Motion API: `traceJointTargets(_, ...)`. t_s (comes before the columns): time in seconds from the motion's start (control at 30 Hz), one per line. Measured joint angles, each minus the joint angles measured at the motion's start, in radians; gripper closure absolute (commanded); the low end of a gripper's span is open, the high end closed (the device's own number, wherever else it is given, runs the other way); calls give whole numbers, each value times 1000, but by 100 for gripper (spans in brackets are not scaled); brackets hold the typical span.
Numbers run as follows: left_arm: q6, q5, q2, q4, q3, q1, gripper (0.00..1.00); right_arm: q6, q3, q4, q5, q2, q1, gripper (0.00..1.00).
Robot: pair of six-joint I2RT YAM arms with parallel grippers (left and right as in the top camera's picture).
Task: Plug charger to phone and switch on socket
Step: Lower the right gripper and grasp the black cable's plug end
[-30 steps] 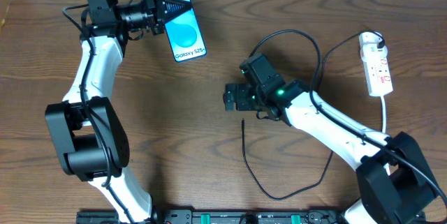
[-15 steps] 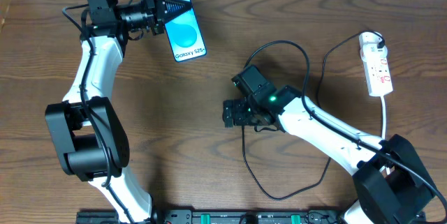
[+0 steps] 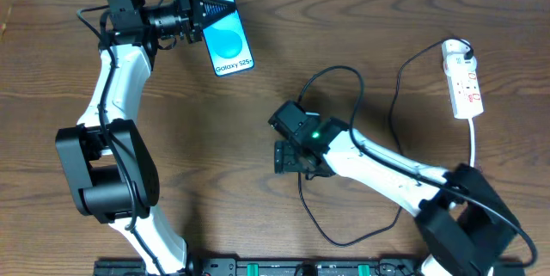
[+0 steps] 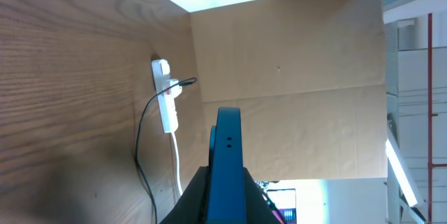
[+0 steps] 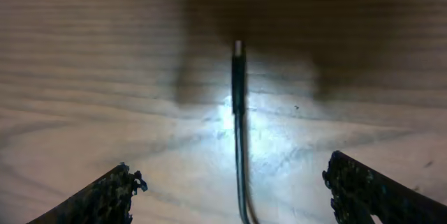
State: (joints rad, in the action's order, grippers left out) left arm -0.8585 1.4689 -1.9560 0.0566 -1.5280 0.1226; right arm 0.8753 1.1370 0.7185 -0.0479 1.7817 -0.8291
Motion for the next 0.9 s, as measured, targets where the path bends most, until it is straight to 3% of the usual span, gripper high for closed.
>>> traceJointTargets(0.2,0,0,0,0,0,0,93,28,0,-12,-2,54,5,32)
traceJointTargets(0.37,0,-1,0,0,0,0,93,35,0,-37,12,54,7,34)
traceJointTargets(0.53,0,-1,0,0,0,0,92,47,0,-62,14,94,13,56)
traceJointTargets(0.67,0,-1,0,0,0,0,93,58,8,-61,-19,105,43,60)
traceJointTargets(0.9,0,-1,0,0,0,0,93,61,8,-60,-32,108,54,81)
